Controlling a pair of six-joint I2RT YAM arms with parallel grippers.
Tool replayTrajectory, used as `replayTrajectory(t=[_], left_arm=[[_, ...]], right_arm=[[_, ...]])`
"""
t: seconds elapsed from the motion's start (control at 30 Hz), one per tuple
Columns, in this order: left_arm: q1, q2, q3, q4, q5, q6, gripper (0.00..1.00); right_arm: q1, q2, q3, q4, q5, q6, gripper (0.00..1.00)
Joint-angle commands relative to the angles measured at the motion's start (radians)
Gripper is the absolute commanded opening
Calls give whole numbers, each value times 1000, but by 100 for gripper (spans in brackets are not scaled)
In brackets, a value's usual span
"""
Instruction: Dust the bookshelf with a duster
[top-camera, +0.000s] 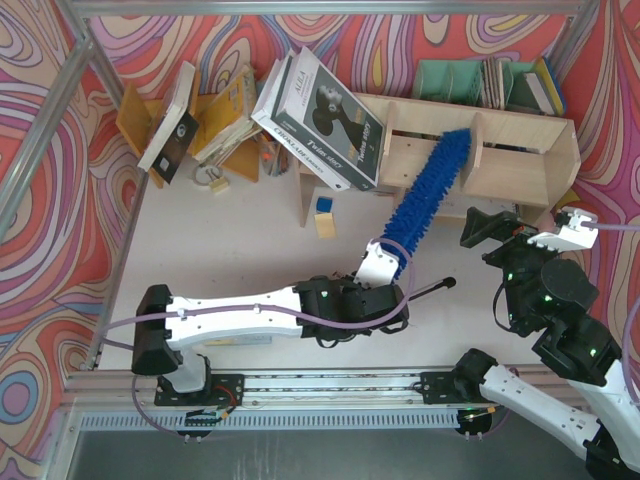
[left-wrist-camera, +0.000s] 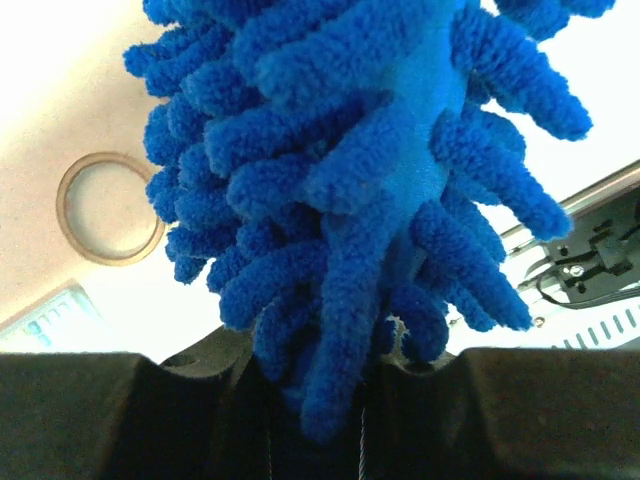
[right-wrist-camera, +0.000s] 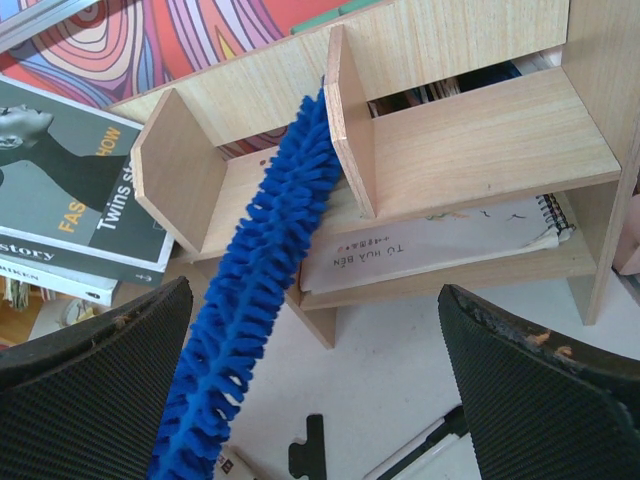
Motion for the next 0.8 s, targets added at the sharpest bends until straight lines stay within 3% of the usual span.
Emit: replayTrajectory(t=[0.0,0.13,0.57,0.77], left_arm=[[2,38,65,62,21,83,0],[3,46,73,45,15,77,0],[32,-133,-108,24,-64,-20,0],[39,-89,-89,53,-20,5,0]], right_arm=[[4,0,-9,4,24,0,99],[4,0,-9,3,26,-3,99],[5,-8,-23,1,26,6,99],[4,-9,-19,-4,24,9,99]])
